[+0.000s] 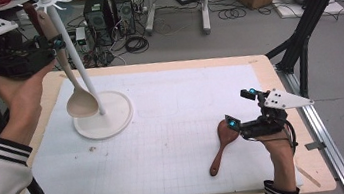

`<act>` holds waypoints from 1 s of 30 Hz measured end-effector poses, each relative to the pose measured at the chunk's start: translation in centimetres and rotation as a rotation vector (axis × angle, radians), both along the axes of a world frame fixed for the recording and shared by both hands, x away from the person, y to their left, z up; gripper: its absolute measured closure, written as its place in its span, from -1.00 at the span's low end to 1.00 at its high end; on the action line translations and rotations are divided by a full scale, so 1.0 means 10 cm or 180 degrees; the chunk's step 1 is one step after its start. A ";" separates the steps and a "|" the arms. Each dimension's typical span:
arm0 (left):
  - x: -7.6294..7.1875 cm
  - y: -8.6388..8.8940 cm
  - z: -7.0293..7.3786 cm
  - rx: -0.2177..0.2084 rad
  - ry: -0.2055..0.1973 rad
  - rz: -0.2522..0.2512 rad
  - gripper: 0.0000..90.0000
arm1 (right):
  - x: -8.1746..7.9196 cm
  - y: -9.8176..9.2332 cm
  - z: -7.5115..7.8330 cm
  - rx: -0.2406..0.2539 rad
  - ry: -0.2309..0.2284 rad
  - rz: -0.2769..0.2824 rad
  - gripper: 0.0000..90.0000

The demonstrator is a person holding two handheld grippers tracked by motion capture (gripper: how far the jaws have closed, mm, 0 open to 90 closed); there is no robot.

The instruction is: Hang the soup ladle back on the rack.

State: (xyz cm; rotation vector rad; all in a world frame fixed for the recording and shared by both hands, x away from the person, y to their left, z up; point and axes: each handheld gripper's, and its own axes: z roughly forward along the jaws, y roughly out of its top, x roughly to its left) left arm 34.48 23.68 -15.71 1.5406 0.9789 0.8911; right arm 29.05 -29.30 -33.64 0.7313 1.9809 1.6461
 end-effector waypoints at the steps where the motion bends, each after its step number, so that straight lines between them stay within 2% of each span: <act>1: 0.01 0.00 0.00 0.0009 0.0012 0.0002 0.54 | 0.00 0.00 0.00 -0.0002 -0.0001 -0.0003 -0.99; 4: 0.03 0.00 0.00 0.0039 0.0049 0.0009 0.54 | 0.00 0.00 0.00 0.0001 0.0000 -0.0003 -0.99; 8: 0.05 0.01 0.00 0.0000 0.0086 0.0006 0.54 | -0.01 0.00 0.00 0.0004 0.0000 -0.0002 -0.99; 18: 0.11 0.01 0.02 0.0015 0.0138 -0.0007 0.54 | -0.01 0.00 -0.01 -0.0008 0.0014 -0.0014 -0.99; 30: 0.19 0.04 -0.02 -0.0012 0.0239 -0.0006 0.54 | -0.01 -0.01 -0.01 0.0000 0.0011 -0.0034 -0.99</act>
